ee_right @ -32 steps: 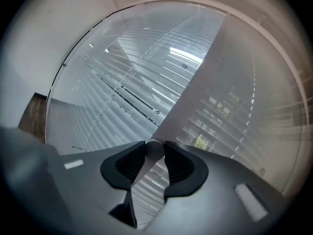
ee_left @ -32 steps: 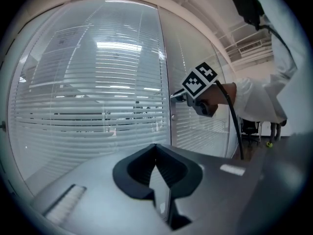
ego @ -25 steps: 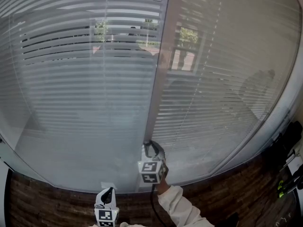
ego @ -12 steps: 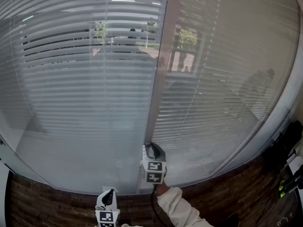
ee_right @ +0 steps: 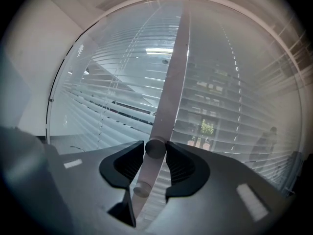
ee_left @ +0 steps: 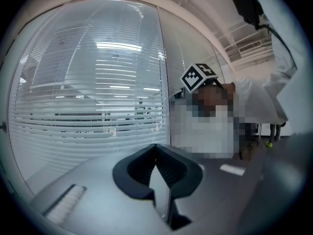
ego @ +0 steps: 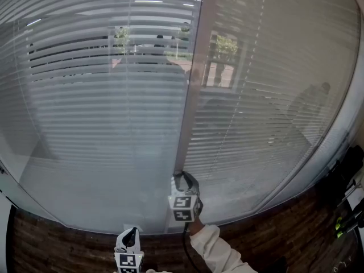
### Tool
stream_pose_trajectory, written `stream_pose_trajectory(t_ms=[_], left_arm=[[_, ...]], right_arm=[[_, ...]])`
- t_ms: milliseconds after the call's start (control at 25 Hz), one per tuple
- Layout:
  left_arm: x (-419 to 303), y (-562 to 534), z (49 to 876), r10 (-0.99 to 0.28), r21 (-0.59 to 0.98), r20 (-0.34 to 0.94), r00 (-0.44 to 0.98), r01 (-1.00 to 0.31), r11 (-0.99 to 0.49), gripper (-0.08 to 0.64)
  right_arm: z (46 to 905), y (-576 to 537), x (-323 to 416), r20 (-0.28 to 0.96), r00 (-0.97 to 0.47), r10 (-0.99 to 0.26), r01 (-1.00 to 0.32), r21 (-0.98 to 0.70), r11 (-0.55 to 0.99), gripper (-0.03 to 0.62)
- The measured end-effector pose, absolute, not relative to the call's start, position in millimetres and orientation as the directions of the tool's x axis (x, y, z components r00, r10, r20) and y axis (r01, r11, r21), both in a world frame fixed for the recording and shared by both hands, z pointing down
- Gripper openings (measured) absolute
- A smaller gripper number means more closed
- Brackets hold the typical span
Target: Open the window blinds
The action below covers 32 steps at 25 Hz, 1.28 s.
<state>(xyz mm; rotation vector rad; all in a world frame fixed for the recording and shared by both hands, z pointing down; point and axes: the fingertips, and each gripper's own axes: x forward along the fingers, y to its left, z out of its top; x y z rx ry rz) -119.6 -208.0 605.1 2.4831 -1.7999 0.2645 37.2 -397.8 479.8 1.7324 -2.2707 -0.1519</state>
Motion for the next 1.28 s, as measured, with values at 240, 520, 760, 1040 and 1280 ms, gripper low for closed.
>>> stream_pose_trajectory(t_ms=[240,520,760,1040,1280], left_arm=[[-123,-209,601,-0.942,-0.061,0.167,0.290,-0.951,-0.304,0.000],[-121,-208,605,-0.939,-0.061,0.166,0.302,-0.947,-0.315,0.000],[-118,-207,607,-0.932,-0.042,0.183,0.311,-0.945,-0.324,0.000],[-119,-205,612,-0.934,-0.035,0.183,0.307,-0.947,-0.318,0.000],[-118,-202,609,-0.933,-0.027,0.181,0.310,-0.947,-0.320,0.000]], right_arm=[[483,-398,37,0.182,-0.220,-0.958,-0.870,0.408,0.277,0.149],[487,-398,38,0.181,-0.156,-0.971,-0.661,0.711,0.239,0.140],[485,-396,29,0.108,-0.123,-0.986,-0.370,0.917,0.147,0.133],[492,-395,23,0.092,-0.121,-0.988,-0.086,0.991,0.102,0.132],[496,-395,22,0.099,-0.131,-0.986,0.011,0.995,0.098,0.132]])
